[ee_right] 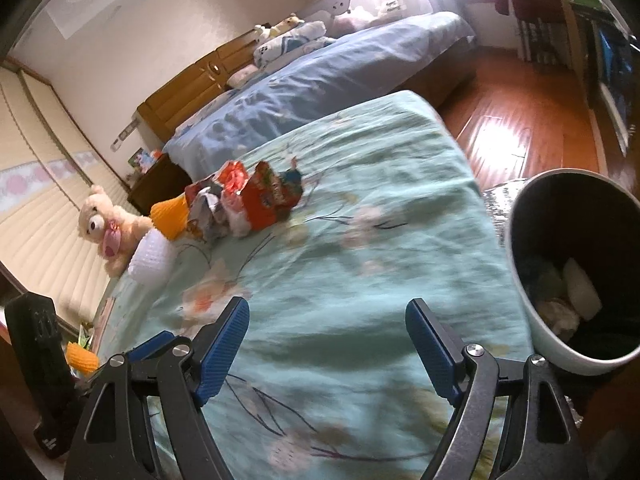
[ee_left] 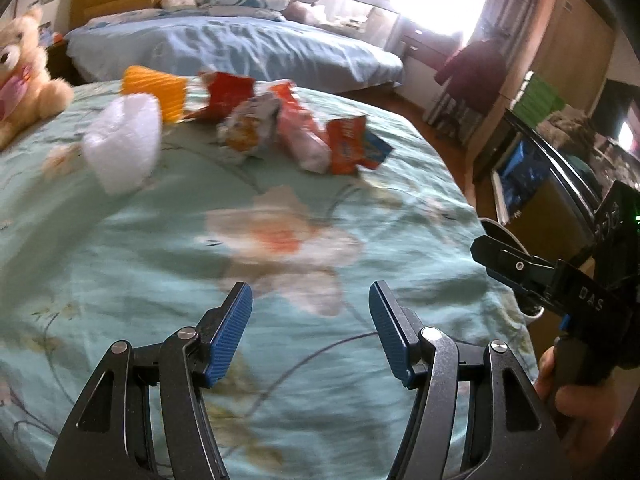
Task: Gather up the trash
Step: 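Move both open tools back over the trash on the bed, then grasp the white mesh foam sleeve with the left tool while the right tool grasps the red snack packet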
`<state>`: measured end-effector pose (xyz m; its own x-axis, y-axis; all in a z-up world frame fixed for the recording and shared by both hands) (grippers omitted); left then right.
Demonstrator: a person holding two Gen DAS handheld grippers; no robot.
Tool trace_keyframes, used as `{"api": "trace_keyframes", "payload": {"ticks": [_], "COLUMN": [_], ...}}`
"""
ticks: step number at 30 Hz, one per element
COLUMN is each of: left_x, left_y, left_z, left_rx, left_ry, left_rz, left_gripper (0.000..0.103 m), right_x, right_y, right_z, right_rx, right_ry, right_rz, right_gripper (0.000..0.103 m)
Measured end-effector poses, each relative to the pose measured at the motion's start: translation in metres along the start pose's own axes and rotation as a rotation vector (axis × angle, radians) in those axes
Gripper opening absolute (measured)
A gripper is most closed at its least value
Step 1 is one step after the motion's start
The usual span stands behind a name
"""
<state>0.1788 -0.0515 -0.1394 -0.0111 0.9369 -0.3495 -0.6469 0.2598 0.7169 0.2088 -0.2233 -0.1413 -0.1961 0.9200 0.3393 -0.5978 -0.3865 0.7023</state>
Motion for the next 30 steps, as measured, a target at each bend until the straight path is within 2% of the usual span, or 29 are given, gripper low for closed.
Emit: {"api": "trace_keyframes", "payload": {"ticks": [18,30], "left_x": [0.093,0.120], "left_y": [-0.001,-0.013], "left_z": [0.032,0.063], "left_rx": [-0.040,-0.051], "left_ry": [0.147,0.169], "left_rz": [0.116,0.162], "left_gripper": [0.063,0.068], "right_x": [0.031,0.032], "right_y": [-0.050,-0.082], "right_z": [0.027,0.052], "right_rx": [0.010,0.019], "right_ry": [0.023,0.042], "right_rz": [0.029,0.021], "right_gripper": [0.082,0.081]}}
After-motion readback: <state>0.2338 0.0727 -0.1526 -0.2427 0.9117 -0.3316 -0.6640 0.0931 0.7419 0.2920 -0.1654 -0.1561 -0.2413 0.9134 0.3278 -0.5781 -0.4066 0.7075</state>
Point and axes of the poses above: each gripper's, at about its wrist camera, not at the fingertips, and y roughly against the way its jaws point, x to its left, z to its top, the point moved 10 cm from there along -y, roughly the way its jaws point, and after that the axes turned 6 degrees about y, right-handed, at the moved point
